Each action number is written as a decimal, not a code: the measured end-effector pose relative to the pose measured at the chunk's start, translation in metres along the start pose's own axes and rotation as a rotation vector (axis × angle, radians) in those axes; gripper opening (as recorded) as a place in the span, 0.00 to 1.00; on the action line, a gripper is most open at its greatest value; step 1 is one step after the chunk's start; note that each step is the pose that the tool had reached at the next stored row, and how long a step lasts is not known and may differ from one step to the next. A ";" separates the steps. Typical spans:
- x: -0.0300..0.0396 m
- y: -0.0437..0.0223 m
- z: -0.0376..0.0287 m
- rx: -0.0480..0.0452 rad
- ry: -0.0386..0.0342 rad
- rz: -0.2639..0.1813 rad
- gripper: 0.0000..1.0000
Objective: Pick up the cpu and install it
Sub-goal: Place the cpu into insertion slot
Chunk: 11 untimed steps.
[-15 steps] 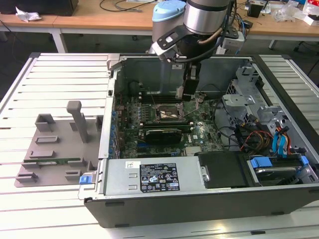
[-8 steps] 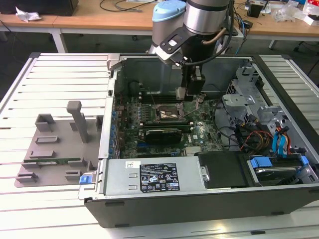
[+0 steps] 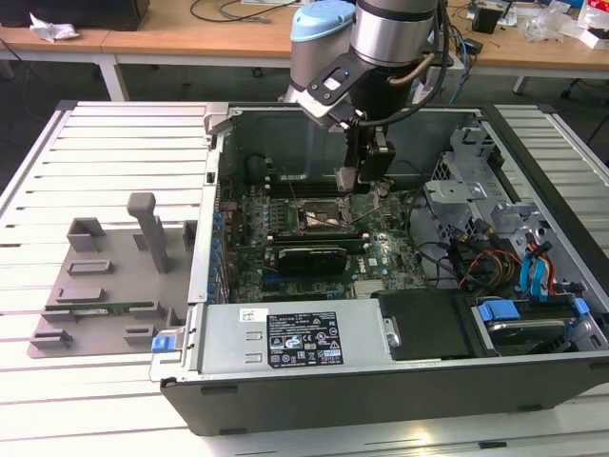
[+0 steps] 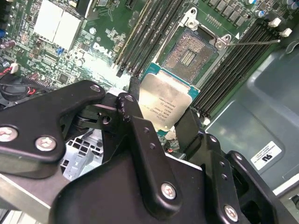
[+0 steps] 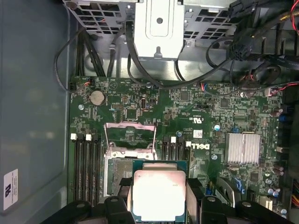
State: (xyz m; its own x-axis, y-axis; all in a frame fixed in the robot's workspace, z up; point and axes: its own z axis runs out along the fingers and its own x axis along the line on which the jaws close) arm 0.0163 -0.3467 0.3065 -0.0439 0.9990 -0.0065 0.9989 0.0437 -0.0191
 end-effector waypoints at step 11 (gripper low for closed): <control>0.0000 0.0001 0.0054 0.0000 -0.0001 0.000 0.55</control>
State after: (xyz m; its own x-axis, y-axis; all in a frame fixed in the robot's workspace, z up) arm 0.0163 -0.3468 0.3011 -0.0439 0.9990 -0.0066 0.9989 0.0437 -0.0192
